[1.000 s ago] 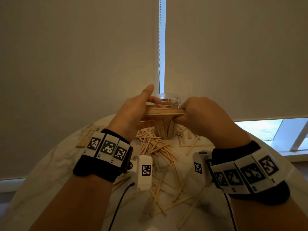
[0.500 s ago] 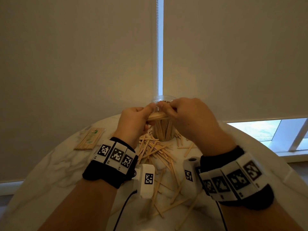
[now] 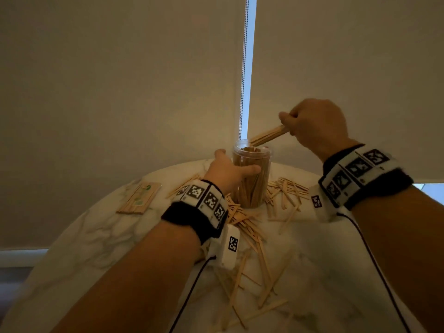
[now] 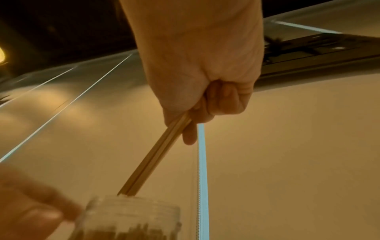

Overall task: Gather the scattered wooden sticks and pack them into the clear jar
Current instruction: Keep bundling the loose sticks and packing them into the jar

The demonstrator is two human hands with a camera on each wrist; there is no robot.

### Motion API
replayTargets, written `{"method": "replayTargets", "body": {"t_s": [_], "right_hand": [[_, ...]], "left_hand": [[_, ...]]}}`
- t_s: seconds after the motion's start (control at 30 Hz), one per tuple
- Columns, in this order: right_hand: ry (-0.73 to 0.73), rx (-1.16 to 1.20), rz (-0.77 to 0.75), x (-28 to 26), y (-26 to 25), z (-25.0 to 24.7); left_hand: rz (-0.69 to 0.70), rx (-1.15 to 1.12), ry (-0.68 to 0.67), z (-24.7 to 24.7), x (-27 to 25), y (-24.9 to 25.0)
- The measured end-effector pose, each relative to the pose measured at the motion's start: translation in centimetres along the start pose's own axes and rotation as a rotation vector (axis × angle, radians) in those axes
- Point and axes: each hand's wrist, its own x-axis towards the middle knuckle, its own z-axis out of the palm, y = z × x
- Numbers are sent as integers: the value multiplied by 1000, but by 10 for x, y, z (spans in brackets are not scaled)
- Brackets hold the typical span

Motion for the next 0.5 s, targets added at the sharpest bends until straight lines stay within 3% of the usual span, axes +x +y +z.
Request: {"method": "replayTargets", "body": {"t_s": [0.1, 0.3, 0.5], "right_hand": [[-138, -180, -213, 22, -16, 13], [-540, -368, -480, 36, -44, 46], [-492, -348, -448, 37, -51, 67]], "left_hand": [[21, 135, -25, 12, 23, 4], [64, 99, -17, 23, 40, -9], [61, 166, -11, 22, 42, -9]]}}
